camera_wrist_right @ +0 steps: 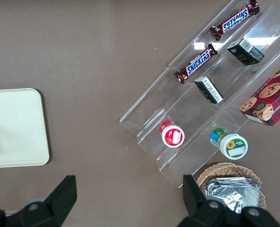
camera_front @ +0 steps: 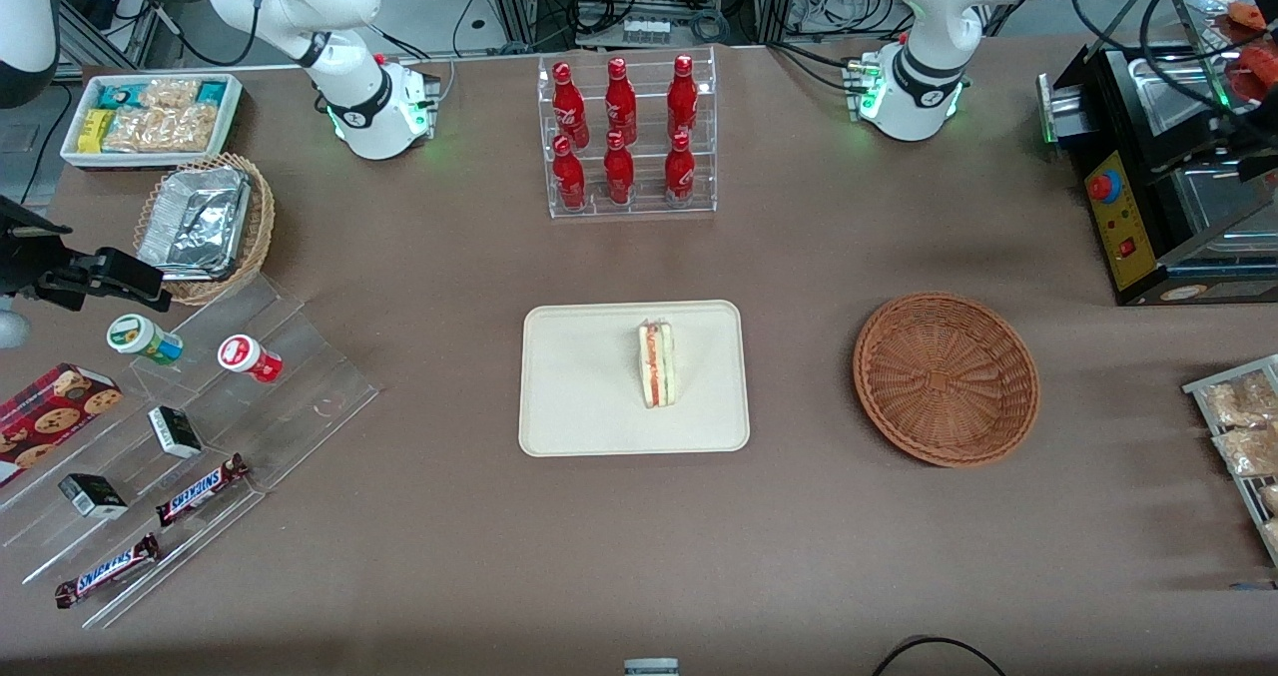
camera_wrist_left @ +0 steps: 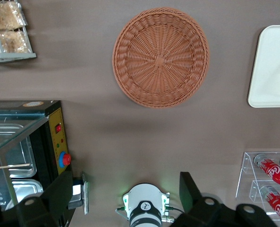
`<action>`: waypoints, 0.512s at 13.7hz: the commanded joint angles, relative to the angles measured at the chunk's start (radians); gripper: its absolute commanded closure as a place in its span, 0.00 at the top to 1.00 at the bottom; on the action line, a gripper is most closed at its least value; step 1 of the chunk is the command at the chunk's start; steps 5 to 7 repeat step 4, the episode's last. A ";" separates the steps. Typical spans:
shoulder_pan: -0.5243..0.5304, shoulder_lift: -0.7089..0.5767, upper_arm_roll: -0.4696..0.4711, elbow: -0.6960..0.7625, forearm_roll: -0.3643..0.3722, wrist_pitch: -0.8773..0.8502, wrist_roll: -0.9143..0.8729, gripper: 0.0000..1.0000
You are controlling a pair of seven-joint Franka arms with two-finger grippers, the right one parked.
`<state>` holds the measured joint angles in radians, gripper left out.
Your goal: Place sandwich from basket to tray
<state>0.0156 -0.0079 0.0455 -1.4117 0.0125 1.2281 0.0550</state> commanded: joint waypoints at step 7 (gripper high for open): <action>-0.031 -0.017 0.008 -0.032 -0.003 0.002 0.000 0.99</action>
